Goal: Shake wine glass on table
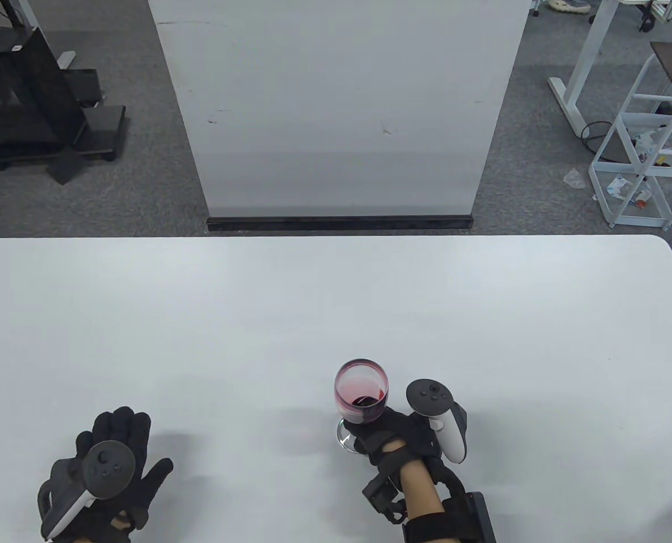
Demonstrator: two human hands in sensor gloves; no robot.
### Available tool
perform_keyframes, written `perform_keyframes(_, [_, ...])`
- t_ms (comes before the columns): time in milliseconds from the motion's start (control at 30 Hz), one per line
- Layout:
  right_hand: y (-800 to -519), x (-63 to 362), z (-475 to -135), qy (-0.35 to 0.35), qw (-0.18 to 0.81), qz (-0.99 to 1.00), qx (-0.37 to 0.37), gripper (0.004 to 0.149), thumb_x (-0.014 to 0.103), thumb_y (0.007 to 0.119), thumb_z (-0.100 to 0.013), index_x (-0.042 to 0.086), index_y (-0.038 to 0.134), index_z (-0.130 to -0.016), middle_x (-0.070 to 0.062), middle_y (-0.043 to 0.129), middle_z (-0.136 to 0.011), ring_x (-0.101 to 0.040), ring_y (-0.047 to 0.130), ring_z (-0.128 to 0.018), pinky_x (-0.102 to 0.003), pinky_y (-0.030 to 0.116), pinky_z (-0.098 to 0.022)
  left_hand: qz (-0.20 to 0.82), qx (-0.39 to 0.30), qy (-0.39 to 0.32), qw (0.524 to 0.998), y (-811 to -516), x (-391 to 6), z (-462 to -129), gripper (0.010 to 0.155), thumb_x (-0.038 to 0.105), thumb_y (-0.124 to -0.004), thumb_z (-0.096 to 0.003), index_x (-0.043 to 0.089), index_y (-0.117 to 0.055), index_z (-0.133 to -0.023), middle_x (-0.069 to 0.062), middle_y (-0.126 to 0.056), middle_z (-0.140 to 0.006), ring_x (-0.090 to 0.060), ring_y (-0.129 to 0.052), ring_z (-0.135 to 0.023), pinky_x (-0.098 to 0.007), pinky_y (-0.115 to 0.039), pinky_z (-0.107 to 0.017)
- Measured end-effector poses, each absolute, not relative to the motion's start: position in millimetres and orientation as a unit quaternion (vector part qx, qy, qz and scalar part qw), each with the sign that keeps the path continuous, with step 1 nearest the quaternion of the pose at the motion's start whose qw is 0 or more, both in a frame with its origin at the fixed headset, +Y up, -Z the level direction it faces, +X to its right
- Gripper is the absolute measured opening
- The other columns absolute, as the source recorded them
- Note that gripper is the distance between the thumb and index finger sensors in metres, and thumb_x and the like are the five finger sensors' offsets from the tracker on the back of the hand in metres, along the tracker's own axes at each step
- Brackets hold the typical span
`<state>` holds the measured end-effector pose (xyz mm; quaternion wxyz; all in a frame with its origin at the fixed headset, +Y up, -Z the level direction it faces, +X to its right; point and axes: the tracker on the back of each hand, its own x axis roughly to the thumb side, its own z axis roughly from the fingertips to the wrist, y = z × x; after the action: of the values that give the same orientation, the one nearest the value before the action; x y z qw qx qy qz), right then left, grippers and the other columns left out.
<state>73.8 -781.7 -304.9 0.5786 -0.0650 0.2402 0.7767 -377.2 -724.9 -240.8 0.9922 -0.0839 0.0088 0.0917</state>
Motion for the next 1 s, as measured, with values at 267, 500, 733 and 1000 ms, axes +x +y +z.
perform_keyframes(267, [-779,74,-305,0.264,0.566,0.779,-0.059,0.058,0.041,0.077,-0.053,0.018,0.057,-0.101,-0.006,0.046,-0.112,-0.028,0.077,-0.074,-0.042,0.074,-0.046,0.092,-0.092,0.012,0.991,-726,-377,-241,0.08,0.065,-0.056,-0.0438,0.033,-0.016,-0.105,0.003,-0.004,-0.115,-0.027,0.001,-0.106,-0.046,0.0,-0.074])
perform_keyframes(500, [-780,76,-305,0.268,0.58,0.768,-0.043,0.058,0.038,0.078,-0.052,0.018,0.055,-0.102,-0.007,0.045,-0.112,-0.028,0.077,-0.074,-0.042,0.074,-0.046,0.091,-0.095,0.012,0.991,-727,-376,-241,0.08,0.065,-0.055,-0.0439,0.033,-0.016,-0.105,0.003,-0.004,-0.115,-0.027,0.001,-0.106,-0.046,0.0,-0.074])
perform_keyframes(733, [-762,101,-303,0.302,0.539,0.786,-0.03,0.071,0.04,0.076,-0.053,0.019,0.036,-0.107,-0.013,0.026,-0.114,-0.037,0.07,-0.083,-0.047,0.07,-0.052,0.095,-0.094,0.009,0.991,-727,-377,-241,0.08,0.065,-0.055,-0.044,0.033,-0.016,-0.105,0.003,-0.004,-0.115,-0.027,0.001,-0.106,-0.046,0.0,-0.075])
perform_keyframes(1000, [-714,165,-274,0.206,0.431,0.878,-0.02,0.067,0.047,0.07,-0.053,0.019,0.042,-0.107,-0.013,0.032,-0.115,-0.044,0.045,-0.101,-0.061,0.053,-0.069,0.102,-0.093,0.009,0.99,-727,-378,-241,0.079,0.065,-0.056,-0.044,0.034,-0.015,-0.105,0.004,-0.005,-0.115,-0.027,0.001,-0.106,-0.047,0.0,-0.075])
